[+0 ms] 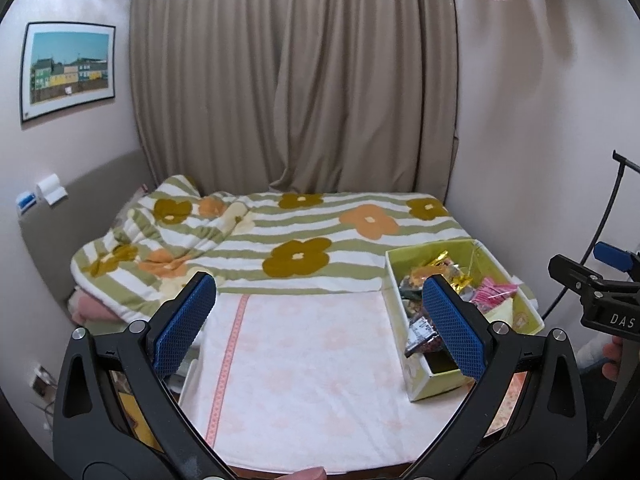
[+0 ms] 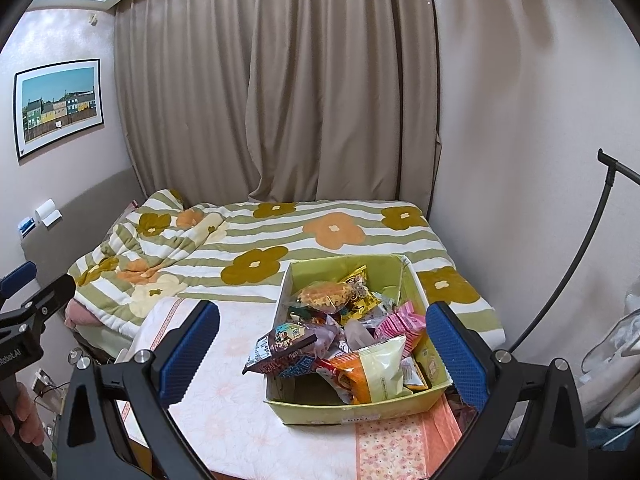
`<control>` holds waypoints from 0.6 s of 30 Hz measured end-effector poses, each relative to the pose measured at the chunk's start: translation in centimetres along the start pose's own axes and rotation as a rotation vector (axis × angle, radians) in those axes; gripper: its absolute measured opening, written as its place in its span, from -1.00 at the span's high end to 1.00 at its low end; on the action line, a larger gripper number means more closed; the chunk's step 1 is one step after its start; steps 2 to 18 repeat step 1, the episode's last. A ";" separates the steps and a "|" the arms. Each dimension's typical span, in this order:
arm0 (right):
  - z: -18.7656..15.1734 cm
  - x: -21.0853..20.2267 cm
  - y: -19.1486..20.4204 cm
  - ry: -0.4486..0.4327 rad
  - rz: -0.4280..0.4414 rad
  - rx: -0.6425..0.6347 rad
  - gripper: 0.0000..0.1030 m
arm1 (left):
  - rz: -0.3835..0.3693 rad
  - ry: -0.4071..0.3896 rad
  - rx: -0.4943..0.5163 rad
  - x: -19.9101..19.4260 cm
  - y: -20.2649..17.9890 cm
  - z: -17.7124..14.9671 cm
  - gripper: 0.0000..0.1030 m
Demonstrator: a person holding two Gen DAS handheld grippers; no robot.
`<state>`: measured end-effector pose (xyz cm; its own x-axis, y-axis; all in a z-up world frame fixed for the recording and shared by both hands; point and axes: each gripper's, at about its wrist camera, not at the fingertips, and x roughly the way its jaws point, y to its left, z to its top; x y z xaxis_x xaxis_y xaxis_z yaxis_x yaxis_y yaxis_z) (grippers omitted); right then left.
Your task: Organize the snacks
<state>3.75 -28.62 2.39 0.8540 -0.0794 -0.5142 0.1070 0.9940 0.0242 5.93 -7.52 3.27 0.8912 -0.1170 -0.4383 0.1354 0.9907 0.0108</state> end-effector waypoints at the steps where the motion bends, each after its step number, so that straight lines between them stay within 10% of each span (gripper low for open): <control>1: 0.1 0.2 0.0 0.003 0.002 0.000 -0.99 | 0.002 0.003 -0.002 0.2 0.0 0.0 -0.99; 18: 0.1 0.2 0.0 0.003 0.002 0.000 -0.99 | 0.002 0.003 -0.002 0.2 0.0 0.0 -0.99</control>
